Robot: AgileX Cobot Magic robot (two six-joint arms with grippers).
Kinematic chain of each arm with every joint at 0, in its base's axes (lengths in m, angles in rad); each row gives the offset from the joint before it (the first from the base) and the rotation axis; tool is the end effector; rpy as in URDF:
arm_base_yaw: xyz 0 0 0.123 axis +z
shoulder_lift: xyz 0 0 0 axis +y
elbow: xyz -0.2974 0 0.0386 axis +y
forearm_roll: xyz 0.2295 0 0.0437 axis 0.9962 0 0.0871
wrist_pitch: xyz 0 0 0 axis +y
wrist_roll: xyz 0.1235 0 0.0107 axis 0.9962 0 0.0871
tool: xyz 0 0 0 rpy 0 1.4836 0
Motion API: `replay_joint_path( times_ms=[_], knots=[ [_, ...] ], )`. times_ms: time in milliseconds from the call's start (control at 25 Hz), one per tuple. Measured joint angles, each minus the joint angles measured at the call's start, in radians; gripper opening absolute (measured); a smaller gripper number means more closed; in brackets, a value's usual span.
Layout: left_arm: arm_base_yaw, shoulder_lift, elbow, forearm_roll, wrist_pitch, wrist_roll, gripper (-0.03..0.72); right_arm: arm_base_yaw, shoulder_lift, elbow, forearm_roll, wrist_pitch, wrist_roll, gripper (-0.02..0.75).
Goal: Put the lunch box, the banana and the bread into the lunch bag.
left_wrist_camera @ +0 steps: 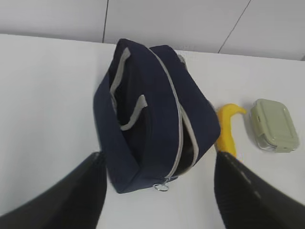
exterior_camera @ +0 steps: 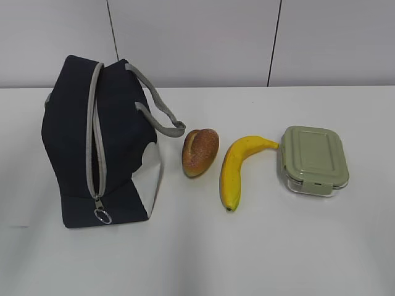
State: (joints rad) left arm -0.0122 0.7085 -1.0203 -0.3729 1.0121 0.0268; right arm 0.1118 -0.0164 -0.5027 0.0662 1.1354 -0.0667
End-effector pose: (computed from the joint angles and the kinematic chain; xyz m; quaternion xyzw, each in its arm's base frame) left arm 0.1024 -0.0396 0.3931 0.0022 0.8723 -0.1815 0.4541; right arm -0.0143 0.0059 0.2461 -0.0801 0.8632 0.0442 0.4965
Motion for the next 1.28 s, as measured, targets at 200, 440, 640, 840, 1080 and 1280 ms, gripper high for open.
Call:
replay_joint_path(
  times_ms=[200, 440, 640, 840, 1080, 1280],
  knots=[
    [0.000, 0.243, -0.124, -0.066, 0.022, 0.000, 0.505, 0.000, 0.000, 0.000, 0.000, 0.000, 0.000, 0.476],
    [0.000, 0.547, -0.289, -0.109, 0.110, 0.000, 0.499, 0.000, 0.000, 0.000, 0.000, 0.000, 0.000, 0.476],
    [0.000, 0.769, -0.437, -0.158, 0.160, 0.000, 0.499, 0.000, 0.000, 0.000, 0.000, 0.000, 0.000, 0.476],
    [0.000, 0.930, -0.534, -0.172, 0.193, 0.000, 0.499, 0.000, 0.000, 0.000, 0.000, 0.000, 0.000, 0.476],
    [0.000, 1.057, -0.586, -0.174, 0.197, 0.000, 0.490, 0.000, 0.000, 0.000, 0.000, 0.000, 0.000, 0.476],
    [0.000, 1.115, -0.604, -0.186, 0.197, 0.000, 0.424, 0.000, 0.000, 0.000, 0.000, 0.000, 0.000, 0.476]
  ],
)
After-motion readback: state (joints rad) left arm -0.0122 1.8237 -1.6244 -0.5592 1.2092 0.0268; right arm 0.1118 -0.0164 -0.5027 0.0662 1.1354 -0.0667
